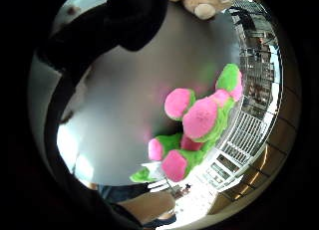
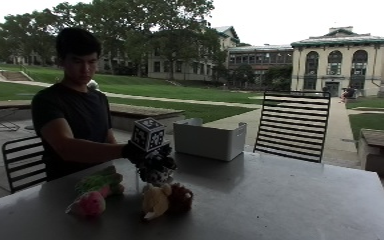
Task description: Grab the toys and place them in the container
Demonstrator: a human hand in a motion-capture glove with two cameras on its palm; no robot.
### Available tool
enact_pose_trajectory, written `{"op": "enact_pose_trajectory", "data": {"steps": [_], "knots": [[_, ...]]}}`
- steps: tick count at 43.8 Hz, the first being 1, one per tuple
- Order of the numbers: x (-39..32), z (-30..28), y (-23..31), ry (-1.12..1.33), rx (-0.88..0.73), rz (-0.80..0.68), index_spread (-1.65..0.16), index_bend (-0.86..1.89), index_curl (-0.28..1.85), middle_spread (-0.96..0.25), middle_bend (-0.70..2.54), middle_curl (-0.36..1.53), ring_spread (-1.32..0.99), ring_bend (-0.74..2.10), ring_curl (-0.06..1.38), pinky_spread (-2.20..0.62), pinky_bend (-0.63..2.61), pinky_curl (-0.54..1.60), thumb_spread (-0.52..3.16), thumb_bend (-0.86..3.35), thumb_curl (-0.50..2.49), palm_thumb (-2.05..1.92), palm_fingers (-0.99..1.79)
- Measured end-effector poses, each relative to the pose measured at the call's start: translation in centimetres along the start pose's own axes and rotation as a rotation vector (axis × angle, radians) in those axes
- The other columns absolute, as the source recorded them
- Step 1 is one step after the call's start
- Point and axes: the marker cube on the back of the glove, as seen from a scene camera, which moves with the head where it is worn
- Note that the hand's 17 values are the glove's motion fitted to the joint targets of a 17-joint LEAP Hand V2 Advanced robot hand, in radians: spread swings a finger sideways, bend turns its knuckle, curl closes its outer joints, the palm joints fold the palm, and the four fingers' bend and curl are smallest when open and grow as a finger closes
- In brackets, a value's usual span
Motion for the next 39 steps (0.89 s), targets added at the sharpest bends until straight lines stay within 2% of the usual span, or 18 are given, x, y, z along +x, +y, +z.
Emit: {"op": "enact_pose_trajectory", "data": {"steps": [8,12,16,17,21,22,23,27,32,34,37,39], "knots": [[0.2,1.4,0.4,0.007,-0.059,0.019,-0.31,0.64,0.54,-0.05,0.02,0.18,-0.05,0.12,0.04,-0.07,1.33,0.52,0.97,-0.01,0.22,0.01,0.01],[0.2,1.7,0.7,0.024,-0.062,0.009,-0.26,0.84,0.58,-0.04,-0.10,0.09,-0.05,0.25,0.06,-0.27,1.55,0.51,1.02,0.03,0.24,0.10,0.26],[0.0,1.8,1.1,0.041,-0.056,0.008,-0.20,1.00,0.64,-0.02,-0.08,0.03,-0.05,0.40,0.12,-0.35,1.58,0.51,1.08,0.08,0.27,0.22,0.35],[-0.1,1.8,1.1,0.041,-0.053,0.009,-0.20,0.99,0.64,-0.02,-0.06,0.03,-0.05,0.37,0.11,-0.36,1.61,0.51,1.07,0.04,0.26,0.17,0.28],[-0.6,1.5,1.3,0.024,-0.030,0.005,-0.14,1.15,0.70,-0.02,0.01,0.00,-0.08,0.60,0.19,-0.40,1.52,0.47,1.18,0.18,0.30,0.39,0.50],[-0.9,1.4,1.4,0.023,-0.022,0.003,-0.12,1.14,0.69,-0.03,0.14,0.02,-0.15,0.79,0.24,-0.41,1.38,0.42,1.21,0.26,0.33,0.52,0.73],[-1.1,1.4,1.5,0.021,-0.014,0.000,-0.12,1.13,0.68,-0.04,0.13,0.01,-0.16,0.81,0.23,-0.42,1.34,0.41,1.22,0.28,0.34,0.54,0.76],[-1.7,1.0,1.5,0.008,0.019,-0.013,-0.08,1.01,0.67,-0.10,0.30,0.07,-0.29,1.08,0.33,-0.44,1.12,0.34,1.23,0.37,0.40,0.70,1.03],[-2.6,0.1,1.2,0.041,0.100,-0.051,-0.07,0.88,0.69,-0.17,0.44,0.13,-0.34,1.19,0.39,-0.41,0.97,0.31,1.19,0.46,0.47,0.87,1.13],[-2.9,-1.0,1.1,0.053,0.136,-0.056,-0.06,0.81,0.69,-0.20,0.56,0.17,-0.36,1.20,0.41,-0.20,0.94,0.31,1.20,0.52,0.50,0.94,1.19],[-3.7,-3.8,1.1,0.045,0.167,-0.048,-0.08,0.75,0.70,-0.24,0.67,0.22,-0.37,1.24,0.42,-0.17,0.87,0.30,1.16,0.55,0.54,0.99,1.15],[-4.6,-6.4,1.4,0.039,0.197,-0.046,-0.10,0.63,0.69,-0.26,0.63,0.21,-0.39,1.22,0.42,-0.15,0.95,0.32,1.00,0.42,0.54,0.87,0.98]]}}
